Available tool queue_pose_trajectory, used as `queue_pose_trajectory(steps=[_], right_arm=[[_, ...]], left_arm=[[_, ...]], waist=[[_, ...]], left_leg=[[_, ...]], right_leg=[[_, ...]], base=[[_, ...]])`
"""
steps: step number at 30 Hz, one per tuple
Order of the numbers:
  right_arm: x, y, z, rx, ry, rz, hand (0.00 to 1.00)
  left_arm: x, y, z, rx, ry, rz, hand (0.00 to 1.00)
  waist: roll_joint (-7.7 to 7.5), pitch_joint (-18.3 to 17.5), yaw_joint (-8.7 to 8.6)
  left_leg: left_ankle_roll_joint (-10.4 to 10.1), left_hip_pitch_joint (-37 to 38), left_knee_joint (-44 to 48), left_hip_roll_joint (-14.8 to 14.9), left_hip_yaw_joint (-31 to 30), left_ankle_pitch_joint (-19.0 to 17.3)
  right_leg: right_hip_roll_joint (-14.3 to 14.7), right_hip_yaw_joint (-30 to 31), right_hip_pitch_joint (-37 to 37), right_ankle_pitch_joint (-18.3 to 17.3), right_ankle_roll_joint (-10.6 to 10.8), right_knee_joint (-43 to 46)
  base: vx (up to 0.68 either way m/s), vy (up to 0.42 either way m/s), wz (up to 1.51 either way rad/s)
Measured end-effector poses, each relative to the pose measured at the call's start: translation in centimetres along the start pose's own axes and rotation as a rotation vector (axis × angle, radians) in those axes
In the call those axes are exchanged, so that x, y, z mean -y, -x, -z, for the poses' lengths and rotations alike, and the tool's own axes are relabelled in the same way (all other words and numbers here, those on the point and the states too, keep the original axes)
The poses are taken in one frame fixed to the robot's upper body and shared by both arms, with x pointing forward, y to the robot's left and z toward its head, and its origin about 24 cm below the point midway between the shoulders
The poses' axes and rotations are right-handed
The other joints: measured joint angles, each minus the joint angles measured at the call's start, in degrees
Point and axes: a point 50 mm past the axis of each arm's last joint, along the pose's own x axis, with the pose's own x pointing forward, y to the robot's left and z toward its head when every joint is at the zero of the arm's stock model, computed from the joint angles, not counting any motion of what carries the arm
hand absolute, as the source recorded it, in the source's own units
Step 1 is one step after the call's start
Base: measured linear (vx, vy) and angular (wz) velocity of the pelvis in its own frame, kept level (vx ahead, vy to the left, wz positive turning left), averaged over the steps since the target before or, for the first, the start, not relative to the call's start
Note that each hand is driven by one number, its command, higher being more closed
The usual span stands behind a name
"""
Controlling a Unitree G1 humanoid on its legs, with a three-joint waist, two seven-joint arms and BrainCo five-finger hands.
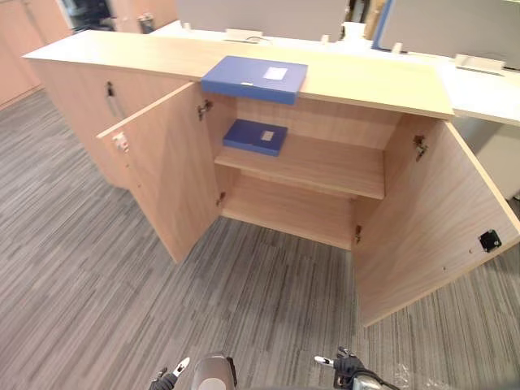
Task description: Walk over to the cabinet, pick up the folder, carry it to the office cabinet, place the folder inside the office cabinet, then close the office cabinet door
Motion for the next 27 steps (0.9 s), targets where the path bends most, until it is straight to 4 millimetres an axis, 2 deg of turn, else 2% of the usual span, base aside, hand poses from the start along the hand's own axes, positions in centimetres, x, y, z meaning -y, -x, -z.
queue_pose_trajectory(steps=[1, 2, 3, 4, 5, 6, 7, 9, 11, 14, 15, 17, 18, 19, 20, 21, 22, 23, 24, 26, 27], right_arm=[[-0.8, 0.1, 0.2, -0.002, 0.004, -0.022, 0.0], [-1.5, 0.1, 0.1, 0.001, 0.022, -0.046, 0.0], [-1.6, 0.0, -0.1, 0.005, 0.023, -0.048, 0.0], [-1.4, 0.0, -0.3, 0.008, 0.019, -0.043, 0.0], [-1.4, -0.1, -0.5, 0.013, 0.016, -0.042, 0.0], [-1.7, -0.1, -0.7, 0.016, 0.009, -0.047, 0.0], [-1.8, -0.1, -0.7, 0.017, 0.003, -0.047, 0.0], [-1.8, -0.1, -0.4, 0.004, -0.026, -0.041, 0.0], [-1.0, 0.1, 0.9, -0.027, -0.011, -0.019, 0.0], [1.0, 0.2, 1.4, -0.046, 0.011, 0.021, 0.0], [2.2, 0.4, 1.8, -0.057, 0.036, 0.049, 0.0], [2.7, 0.5, 1.7, -0.045, 0.038, 0.059, 0.0], [2.7, 0.5, 1.9, -0.048, 0.041, 0.059, 0.0], [2.6, 0.5, 1.8, -0.045, 0.046, 0.055, 0.0], [2.5, 0.4, 1.6, -0.039, 0.046, 0.05, 0.0], [2.3, 0.3, 0.9, -0.026, 0.046, 0.042, 0.0], [2.2, 0.2, 0.7, -0.022, 0.047, 0.041, 0.0], [2.1, 0.2, 0.5, -0.017, 0.049, 0.038, 0.0], [2.1, 0.2, 0.5, -0.016, 0.039, 0.039, 0.0], [2.0, 0.1, 0.3, -0.007, 0.042, 0.036, 0.0], [2.0, 0.2, 0.4, -0.009, 0.043, 0.035, 0.0]], left_arm=[[-0.6, -0.1, -0.5, 0.009, -0.004, -0.017, 0.0], [-0.8, -0.3, -1.1, 0.034, -0.003, -0.019, 0.0], [-0.8, -0.3, -1.5, 0.047, -0.005, -0.018, 0.0], [-0.8, -0.4, -1.5, 0.043, -0.001, -0.02, 0.0], [-0.7, -0.4, -1.6, 0.043, -0.006, -0.016, 0.0], [-0.5, -0.4, -1.7, 0.044, -0.009, -0.01, 0.0], [-0.5, -0.4, -1.6, 0.043, -0.008, -0.011, 0.0], [-0.8, -0.3, -1.0, 0.023, -0.012, -0.02, 0.0], [-1.0, -0.2, -0.2, -0.004, -0.021, -0.025, 0.0], [-0.3, 0.0, 0.2, -0.014, -0.025, -0.009, 0.0], [0.2, 0.1, 0.6, -0.023, -0.031, 0.004, 0.0], [0.1, 0.2, 0.9, -0.029, -0.033, 0.003, 0.0], [0.0, 0.2, 1.0, -0.029, -0.032, 0.0, 0.0], [0.0, 0.3, 1.0, -0.024, -0.032, 0.001, 0.0], [0.0, 0.3, 1.0, -0.022, -0.031, 0.002, 0.0], [0.0, 0.3, 0.9, -0.022, -0.034, 0.002, 0.0], [-0.1, 0.3, 0.9, -0.022, -0.035, 0.003, 0.0], [0.0, 0.2, 0.8, -0.02, -0.041, 0.006, 0.0], [0.0, 0.2, 0.6, -0.018, -0.05, 0.01, 0.0], [-0.2, -0.1, 0.3, -0.023, -0.073, 0.012, 0.0], [-0.3, -0.1, 0.0, -0.017, -0.087, 0.014, 0.0]], waist=[[-1.85, 0.4, 0.08], [-3.5, 0.2, 0.07], [-4.13, 0.5, 0.16], [-3.96, 0.7, 0.2], [-4.18, 0.4, -0.18], [-4.07, 0.4, 0.37], [-4.07, 0.4, 0.45], [-3.76, 0.0, 0.64], [-3.17, -1.9, 0.65], [-1.42, -3.0, 0.5], [-0.28, -3.1, -0.1], [-0.23, -3.0, -0.44], [-0.49, -3.0, -0.65], [-0.37, -3.1, -0.41], [-0.35, -3.1, -0.43], [0.15, -2.7, -0.51], [0.42, -2.2, -0.63], [0.43, -1.5, -1.17], [0.5, -1.3, -1.4], [-0.5, -0.6, -1.9], [-1.04, -0.6, -1.95]], left_leg=[[0.4, 1.8, -1.7, -2.3, 1.3, 0.2], [0.5, 2.3, -3.3, -4.5, 0.6, 1.3], [0.6, 2.0, -2.7, -6.2, -3.0, 1.3], [0.0, 2.4, -2.6, -8.4, -6.9, 0.5], [0.1, 2.4, -3.0, -9.0, -6.6, 0.5], [0.5, 3.6, -5.3, -9.4, -5.9, 0.7], [0.7, 4.0, -5.9, -9.4, -5.6, 0.9], [2.1, 8.1, -10.8, -10.0, -3.2, 1.9], [3.2, 12.5, -18.5, -11.8, -0.4, 4.5], [3.7, 15.6, -25.8, -14.0, 0.4, 7.5], [4.1, 17.5, -28.6, -15.6, 0.3, 8.7], [3.9, 19.6, -30.4, -17.0, 0.5, 8.8], [4.6, 20.9, -31.8, -18.1, 0.7, 9.1], [5.1, 21.5, -33.1, -18.5, 0.8, 9.4], [5.5, 21.9, -33.6, -18.4, 0.9, 9.6], [7.3, 22.2, -34.4, -17.4, 0.4, 9.7], [7.5, 22.2, -34.4, -16.5, 0.1, 9.6], [7.7, 22.2, -34.1, -14.3, -0.5, 9.5], [7.6, 22.2, -33.9, -13.3, -0.9, 9.4], [6.8, 22.7, -32.7, -11.0, -4.1, 8.0], [6.4, 22.8, -32.3, -11.1, -4.8, 7.6]], right_leg=[[-2.1, 0.9, 0.3, 0.2, 0.8, -0.5], [-2.5, 0.9, -0.9, 1.1, 0.4, -1.8], [-2.5, 1.2, -1.3, 2.7, 0.1, -2.4], [-3.1, 1.1, -0.8, 3.6, 0.2, -3.6], [-3.6, 1.3, -0.4, 5.1, 0.5, -4.5], [-4.1, 1.6, -0.7, 7.6, 1.3, -5.4], [-4.2, 1.7, -0.7, 8.0, 1.4, -5.6], [-5.6, 3.1, -0.7, 10.2, 3.3, -5.8], [-8.1, 5.6, -2.7, 10.7, 3.8, -4.0], [-11.2, 6.3, -8.0, 10.7, 3.8, 2.8], [-13.5, 5.6, -10.3, 10.6, 3.7, 8.3], [-16.3, 3.8, -11.1, 9.9, 2.8, 12.9], [-18.4, 0.5, -11.3, 9.4, 1.7, 15.7], [-19.1, -1.1, -12.2, 9.2, 0.8, 17.0], [-19.0, -1.3, -12.9, 9.0, 0.5, 17.4], [-16.7, -1.1, -15.1, 5.9, 1.3, 19.1], [-15.1, -1.1, -16.2, 4.1, 1.4, 20.0], [-11.0, -1.7, -18.3, 1.5, 1.0, 21.5], [-8.9, -2.1, -19.2, 1.0, 0.6, 21.8], [-2.0, -2.0, -21.7, 1.2, 0.0, 18.5], [-1.1, -1.8, -21.4, 1.8, -0.9, 15.9]], base=[[0.22, 0.333, -0.44], [0.21, 0.312, -0.08], [0.12, 0.204, 0.0], [0.08, 0.14, 0.09], [0.12, 0.213, -0.04], [0.13, 0.202, -0.07], [0.13, 0.219, -0.41], [0.07, 0.117, -0.61], [0.04, 0.115, -0.72], [0.03, 0.113, -0.44], [0.04, 0.215, -0.12], [0.02, 0.206, 0.0], [-0.01, 0.179, -0.05], [-0.02, 0.163, -0.14], [0.03, 0.129, -0.36], [0.04, 0.046, -0.35], [0.06, -0.024, -0.34], [0.02, -0.063, -0.09], [0.04, -0.148, 0.09], [0.02, -0.206, 0.43], [0.01, -0.217, 0.76]])
